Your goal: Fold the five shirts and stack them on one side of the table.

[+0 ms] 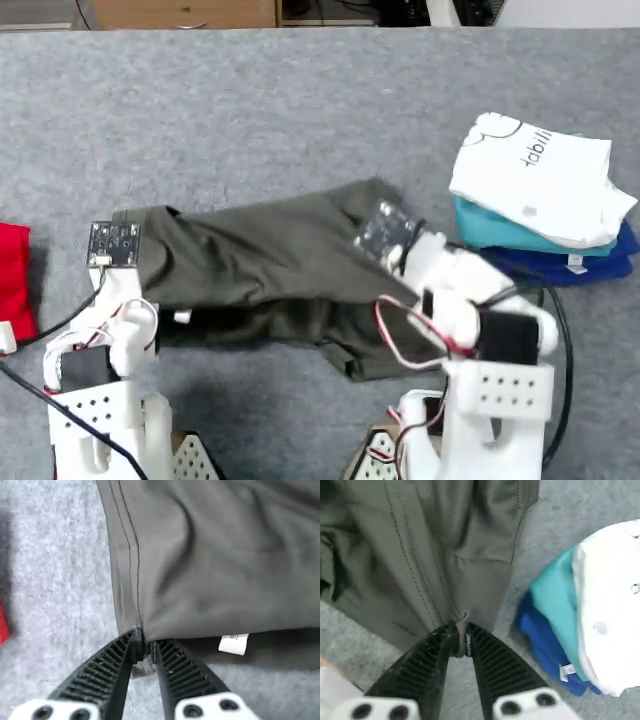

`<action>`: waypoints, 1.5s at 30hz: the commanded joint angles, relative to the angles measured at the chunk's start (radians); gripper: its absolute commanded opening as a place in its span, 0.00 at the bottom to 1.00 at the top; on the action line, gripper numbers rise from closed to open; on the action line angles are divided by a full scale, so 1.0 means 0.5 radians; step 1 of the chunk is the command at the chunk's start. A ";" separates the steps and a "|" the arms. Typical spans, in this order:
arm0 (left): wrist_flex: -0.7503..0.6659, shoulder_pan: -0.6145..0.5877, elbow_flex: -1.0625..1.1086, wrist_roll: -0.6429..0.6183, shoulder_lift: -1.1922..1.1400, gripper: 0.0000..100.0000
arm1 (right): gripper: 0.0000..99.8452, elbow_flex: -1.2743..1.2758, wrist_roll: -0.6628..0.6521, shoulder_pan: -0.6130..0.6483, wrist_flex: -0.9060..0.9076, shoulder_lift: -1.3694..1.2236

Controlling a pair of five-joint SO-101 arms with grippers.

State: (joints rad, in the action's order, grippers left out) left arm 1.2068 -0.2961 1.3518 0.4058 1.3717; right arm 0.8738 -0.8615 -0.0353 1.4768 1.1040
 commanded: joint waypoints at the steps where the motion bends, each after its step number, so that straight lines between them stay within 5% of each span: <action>1: 0.071 -0.025 -0.040 0.160 0.014 0.02 | 0.00 0.081 -0.028 -0.038 0.018 0.109; 15: 0.206 -0.012 -0.037 0.525 0.014 0.02 | 0.02 0.235 -0.160 -0.026 0.031 0.140; 19: 0.347 -0.034 -0.098 0.783 -0.002 0.07 | 0.17 0.226 -0.181 -0.041 0.055 0.143; 22: 0.420 -0.178 -0.218 0.684 0.014 0.22 | 0.30 0.127 -0.190 -0.026 0.138 0.143; 24: 0.423 -0.261 -0.341 0.706 0.014 0.23 | 0.33 0.051 -0.193 -0.026 0.157 0.143; 29: 0.411 -0.282 -0.783 0.764 -0.002 0.17 | 0.22 -0.094 -0.138 -0.002 0.092 0.124; 32: 0.249 -0.052 -0.927 0.433 -0.008 0.02 | 0.00 -0.094 0.117 0.216 -0.123 0.041; 38: -0.442 0.236 -0.491 -0.092 -0.305 0.02 | 0.01 -0.109 0.552 0.677 -0.427 -0.569; 45: -1.148 0.236 -0.153 -0.175 -0.901 0.02 | 0.01 -0.318 0.945 0.695 -0.822 -1.453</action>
State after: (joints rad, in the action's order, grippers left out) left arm 0.7603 -0.1887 1.2474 0.3337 1.0173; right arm 0.8170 -0.4626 0.3007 1.1101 0.5255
